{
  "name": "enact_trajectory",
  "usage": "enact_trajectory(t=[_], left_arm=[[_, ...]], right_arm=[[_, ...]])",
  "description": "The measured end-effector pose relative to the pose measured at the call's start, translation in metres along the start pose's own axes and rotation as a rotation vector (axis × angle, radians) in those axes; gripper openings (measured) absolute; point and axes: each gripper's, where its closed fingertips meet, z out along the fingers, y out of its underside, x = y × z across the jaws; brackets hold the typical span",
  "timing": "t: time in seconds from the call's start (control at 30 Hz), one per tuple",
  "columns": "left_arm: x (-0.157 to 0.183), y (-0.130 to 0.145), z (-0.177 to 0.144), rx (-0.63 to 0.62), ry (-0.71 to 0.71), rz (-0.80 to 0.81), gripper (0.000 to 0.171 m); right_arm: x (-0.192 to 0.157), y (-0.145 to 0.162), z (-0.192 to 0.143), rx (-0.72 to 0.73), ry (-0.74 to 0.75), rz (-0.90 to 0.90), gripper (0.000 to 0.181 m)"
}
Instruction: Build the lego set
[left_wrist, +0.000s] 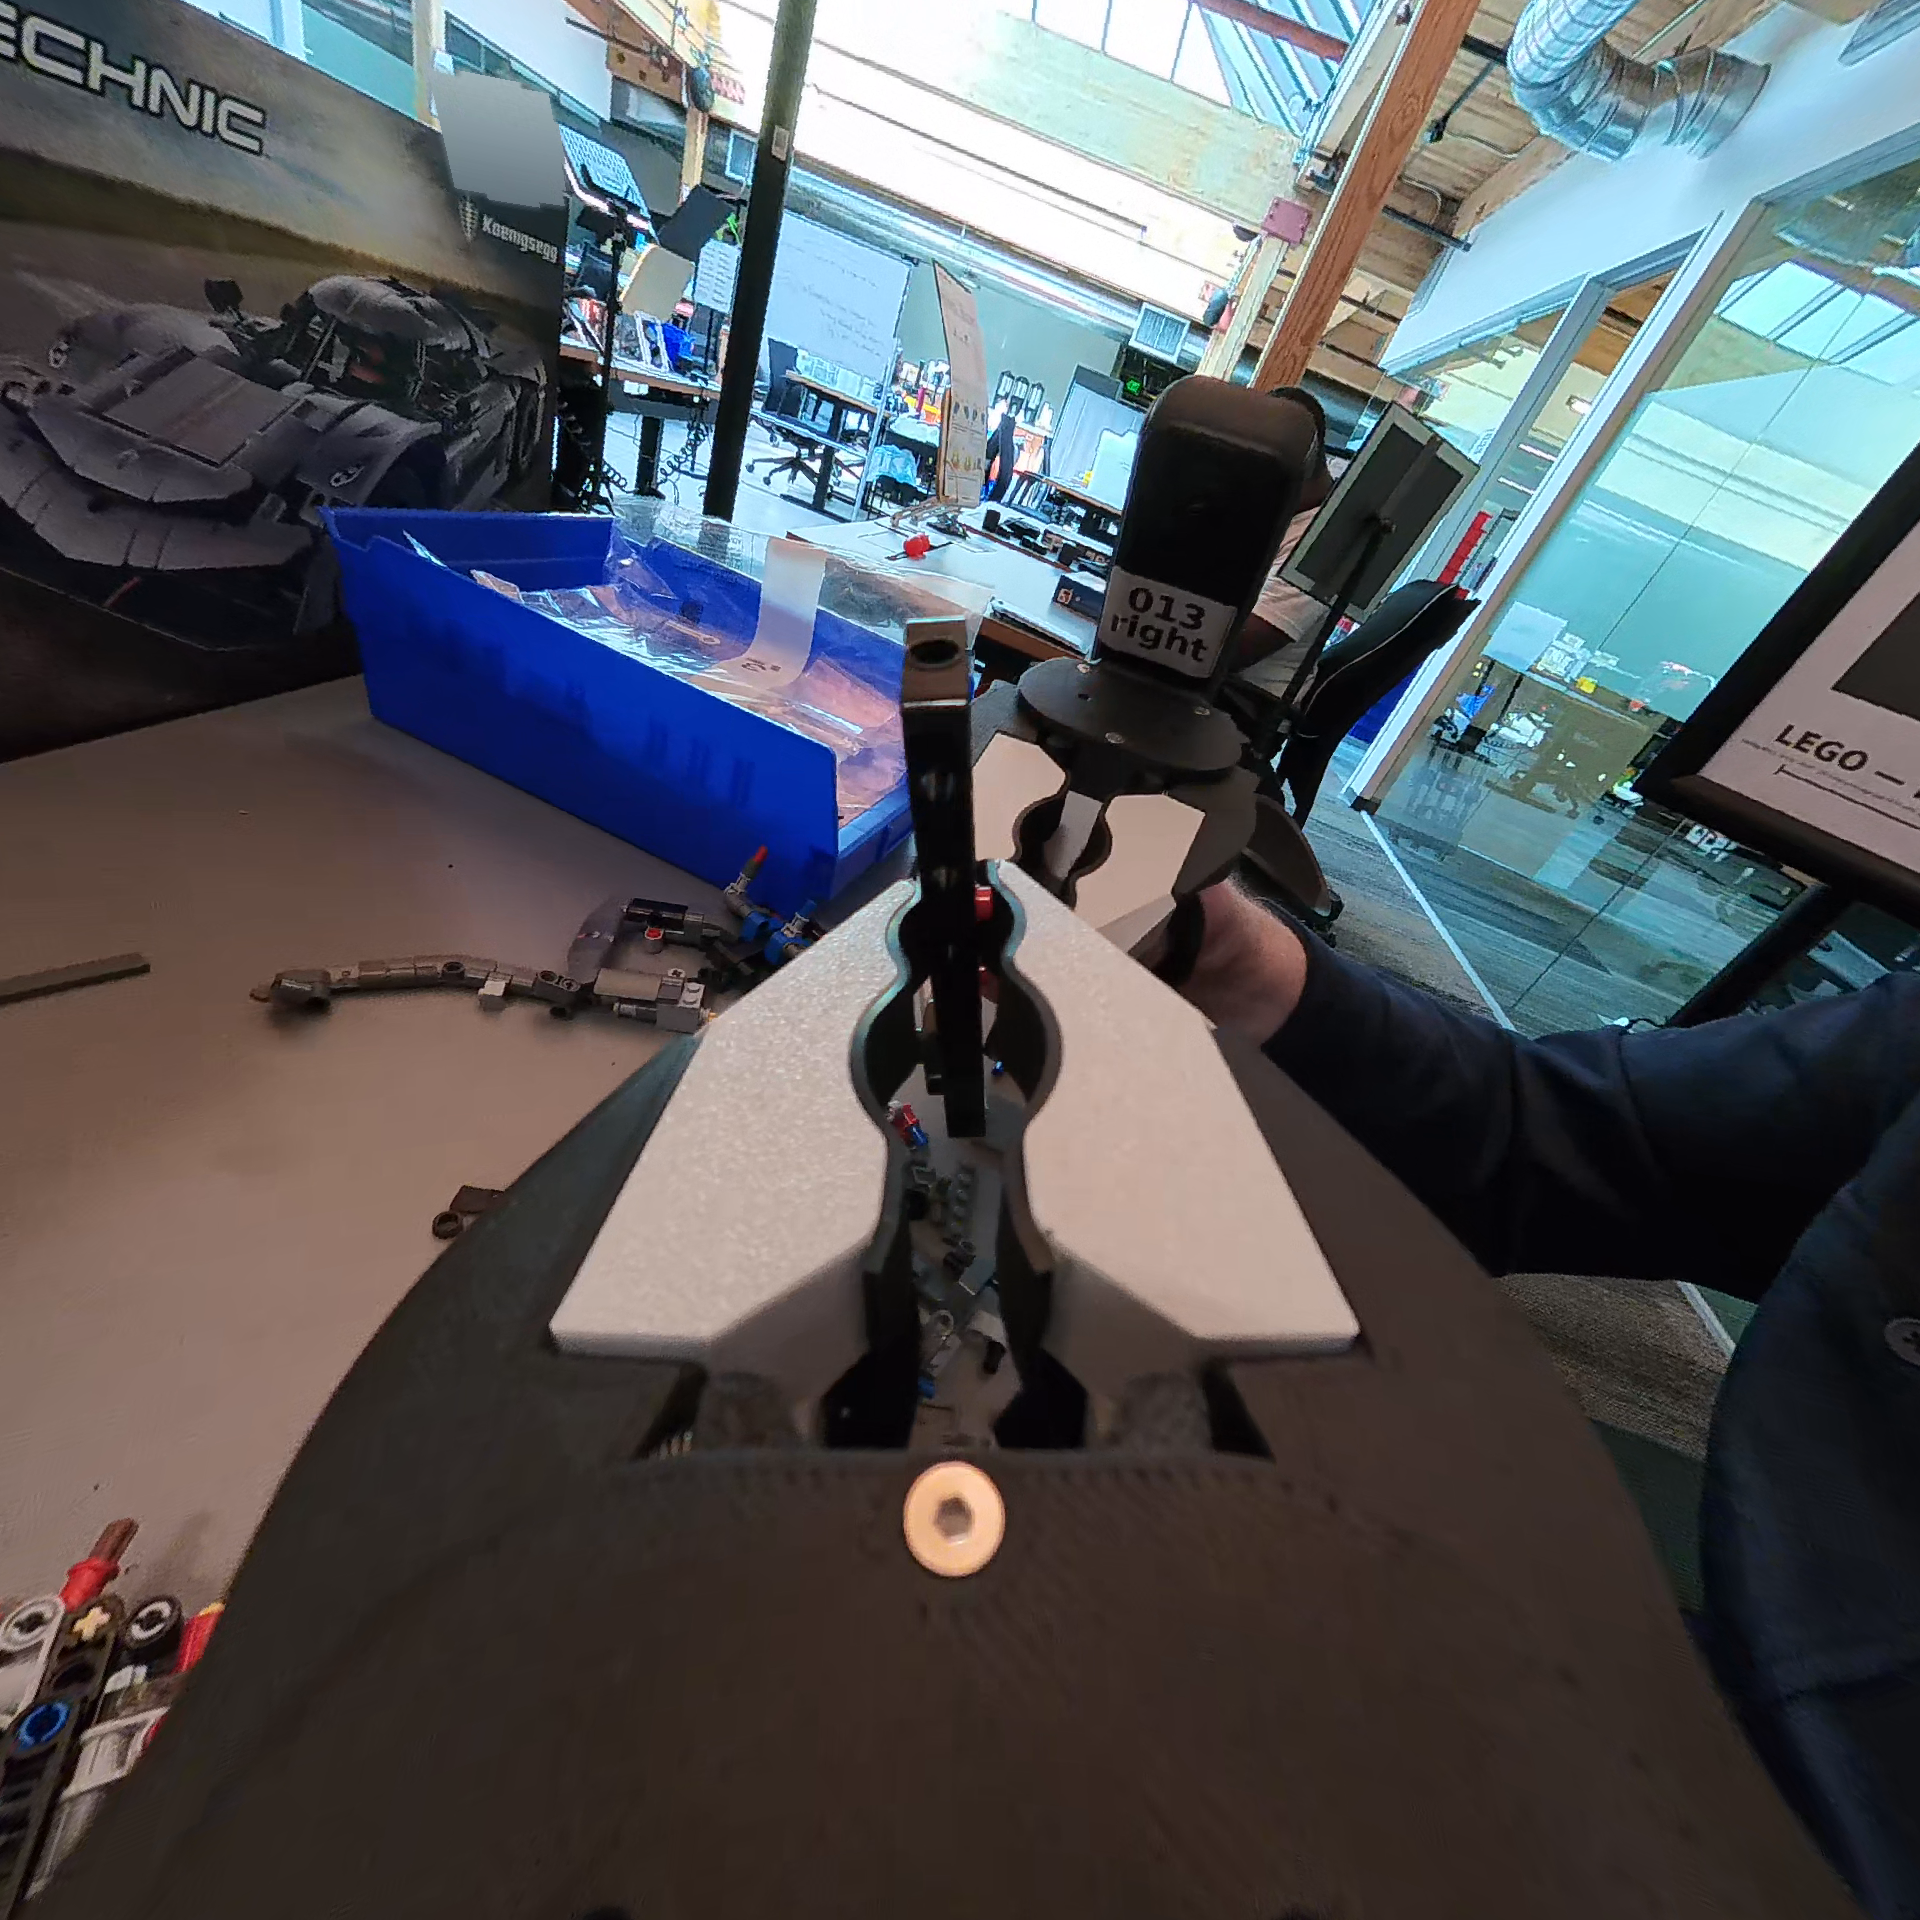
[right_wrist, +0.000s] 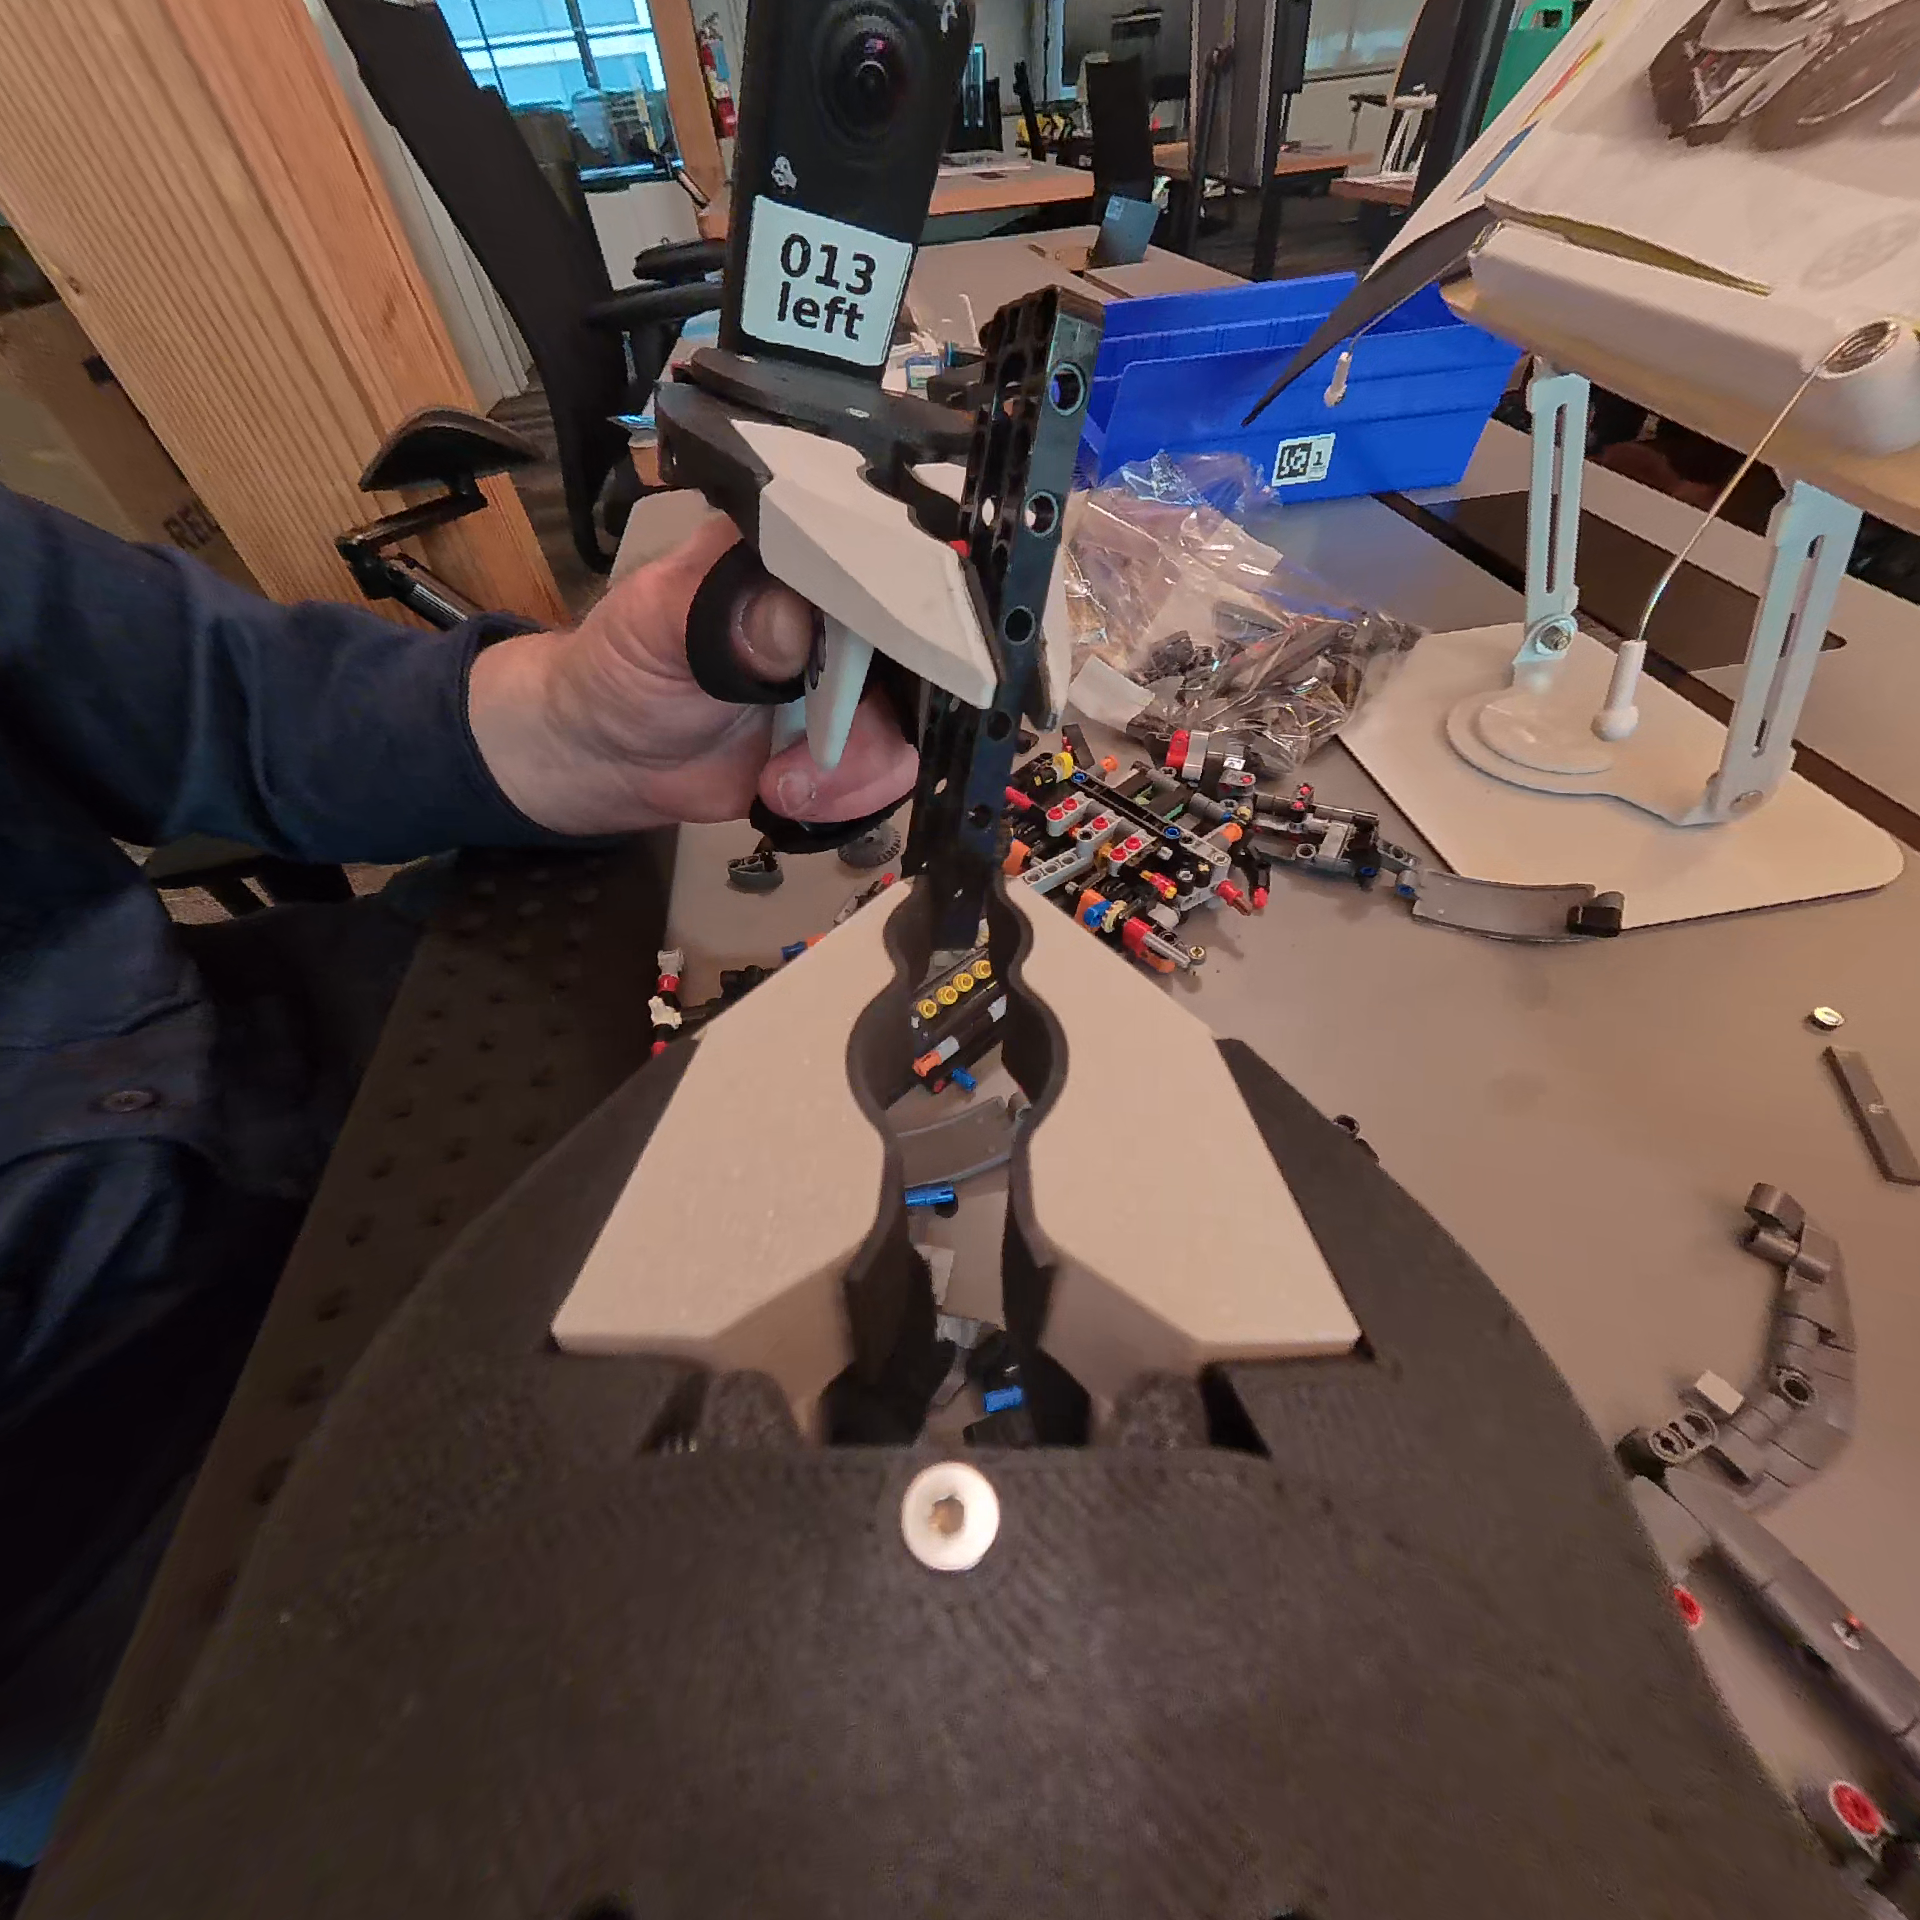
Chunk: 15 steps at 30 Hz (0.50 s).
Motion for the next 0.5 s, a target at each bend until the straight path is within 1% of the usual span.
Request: enact_trajectory(t=[0.17, 0.43, 0.5], left_arm=[[0.0018, -0.0017, -0.0002, 0.007, -0.001, 0.015, 0.005], [0.0036, -0.0042, -0.0006, 0.018, -0.005, 0.034, 0.005], [0.0046, -0.0026, 0.0004, 0.007, -0.002, 0.041, 0.005]], right_arm=[[-0.0011, -0.0022, -0.0007, 0.018, -0.015, 0.014, 0.007], [-0.003, -0.0067, -0.0023, 0.061, -0.068, 0.084, 0.011], [-0.0008, -0.0056, -0.0019, 0.057, -0.059, 0.095, 0.013]])
